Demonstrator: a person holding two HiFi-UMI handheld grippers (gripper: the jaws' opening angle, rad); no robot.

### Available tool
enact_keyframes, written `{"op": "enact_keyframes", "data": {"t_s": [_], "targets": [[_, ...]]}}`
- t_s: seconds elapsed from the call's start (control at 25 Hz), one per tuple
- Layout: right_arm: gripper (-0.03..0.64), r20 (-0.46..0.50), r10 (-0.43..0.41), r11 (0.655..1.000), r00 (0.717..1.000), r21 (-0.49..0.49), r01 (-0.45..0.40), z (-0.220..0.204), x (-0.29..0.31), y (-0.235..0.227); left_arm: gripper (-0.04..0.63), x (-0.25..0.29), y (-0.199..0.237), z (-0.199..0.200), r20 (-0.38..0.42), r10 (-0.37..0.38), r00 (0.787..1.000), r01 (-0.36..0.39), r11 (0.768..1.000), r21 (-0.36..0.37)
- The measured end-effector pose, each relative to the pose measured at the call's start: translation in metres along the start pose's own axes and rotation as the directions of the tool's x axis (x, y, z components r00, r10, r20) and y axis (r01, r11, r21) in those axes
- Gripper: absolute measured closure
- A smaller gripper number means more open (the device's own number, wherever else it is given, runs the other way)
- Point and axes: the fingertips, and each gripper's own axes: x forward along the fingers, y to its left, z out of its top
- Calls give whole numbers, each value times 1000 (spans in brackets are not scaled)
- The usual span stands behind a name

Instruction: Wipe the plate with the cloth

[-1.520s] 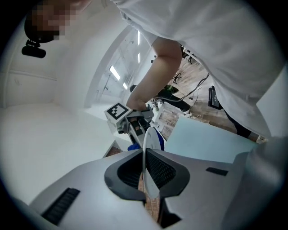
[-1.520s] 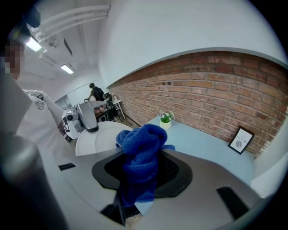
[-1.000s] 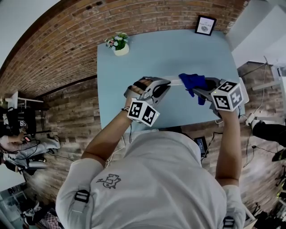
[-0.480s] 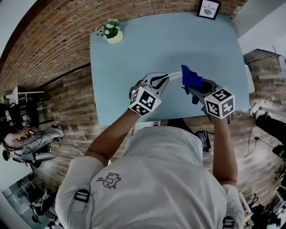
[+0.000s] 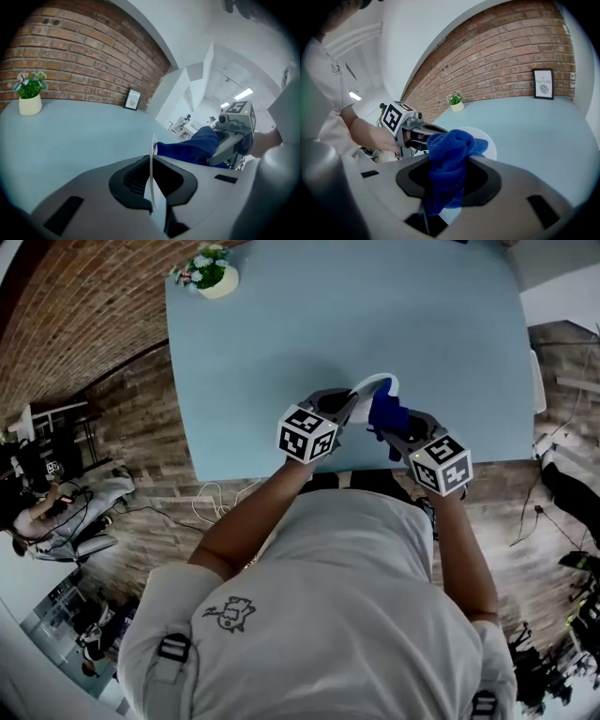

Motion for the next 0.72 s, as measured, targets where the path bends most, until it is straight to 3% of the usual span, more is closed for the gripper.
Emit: {"op": "enact_keyframes", "data": {"t_s": [0.2,0.4,0.56,0.72], "targets": [[480,-67,51,998,996,44,-48,-30,21,-14,574,28,23,-30,-21,17,1000,-20,985,-174],[480,-97,72,993,993,97,-63,-45,41,-35,574,41,47,-54,-4,16,1000,-17,920,-391],[480,-104,89,990,991,122,-77,-50,52,-47,574,49,56,-67,-23,26,999,-34,902,-431],[480,-112,112,986,987,136,-96,-57,61,-55,574,59,65,-74,-51,58,997,-74,908,-411]]}}
